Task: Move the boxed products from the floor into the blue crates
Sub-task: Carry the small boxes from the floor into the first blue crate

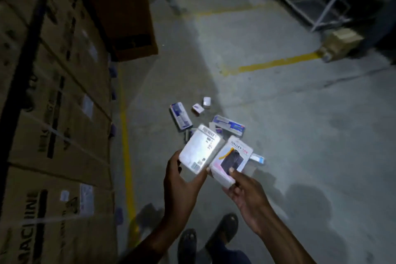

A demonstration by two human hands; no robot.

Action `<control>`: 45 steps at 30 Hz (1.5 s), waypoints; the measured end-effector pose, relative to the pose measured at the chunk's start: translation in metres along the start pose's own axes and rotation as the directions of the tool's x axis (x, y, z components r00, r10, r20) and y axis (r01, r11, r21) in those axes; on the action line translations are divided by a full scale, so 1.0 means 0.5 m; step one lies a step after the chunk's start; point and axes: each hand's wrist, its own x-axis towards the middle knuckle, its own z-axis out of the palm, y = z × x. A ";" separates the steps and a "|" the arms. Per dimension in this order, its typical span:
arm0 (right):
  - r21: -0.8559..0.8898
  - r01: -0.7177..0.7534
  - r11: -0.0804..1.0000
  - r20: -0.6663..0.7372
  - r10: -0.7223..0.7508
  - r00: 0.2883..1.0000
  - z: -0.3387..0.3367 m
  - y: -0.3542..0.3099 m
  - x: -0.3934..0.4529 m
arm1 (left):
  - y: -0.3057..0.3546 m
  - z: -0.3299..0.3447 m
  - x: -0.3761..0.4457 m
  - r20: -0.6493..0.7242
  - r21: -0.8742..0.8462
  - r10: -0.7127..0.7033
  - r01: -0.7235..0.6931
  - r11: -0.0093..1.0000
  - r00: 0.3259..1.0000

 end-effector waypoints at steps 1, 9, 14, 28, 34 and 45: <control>0.022 0.002 1.000 -0.017 -0.001 1.000 -0.033 0.003 -0.033 | 0.011 0.007 -0.029 0.055 -0.002 0.012 -0.012 1.000 0.998; 0.251 0.147 0.957 -0.244 -0.085 0.966 -0.344 0.018 -0.276 | 0.101 0.177 -0.259 0.460 0.079 0.063 -0.111 0.991 0.886; 0.290 0.298 0.909 -0.386 -0.174 0.906 -0.563 0.045 -0.442 | 0.162 0.346 -0.443 0.654 0.098 0.063 -0.167 0.981 0.754; 0.058 0.336 0.940 -0.832 -0.140 0.536 -1.135 0.147 -0.820 | 0.261 0.782 -1.060 0.930 0.092 -0.009 -0.211 0.973 0.367; 0.020 0.267 0.963 -0.953 -0.063 0.297 -1.333 0.148 -0.876 | 0.290 0.984 -1.214 0.983 0.045 0.002 -0.255 0.966 0.181; -0.016 0.439 0.898 -1.000 -0.022 0.009 -1.732 -0.017 -0.999 | 0.399 1.456 -1.508 0.992 0.017 -0.049 -0.259 0.966 -0.115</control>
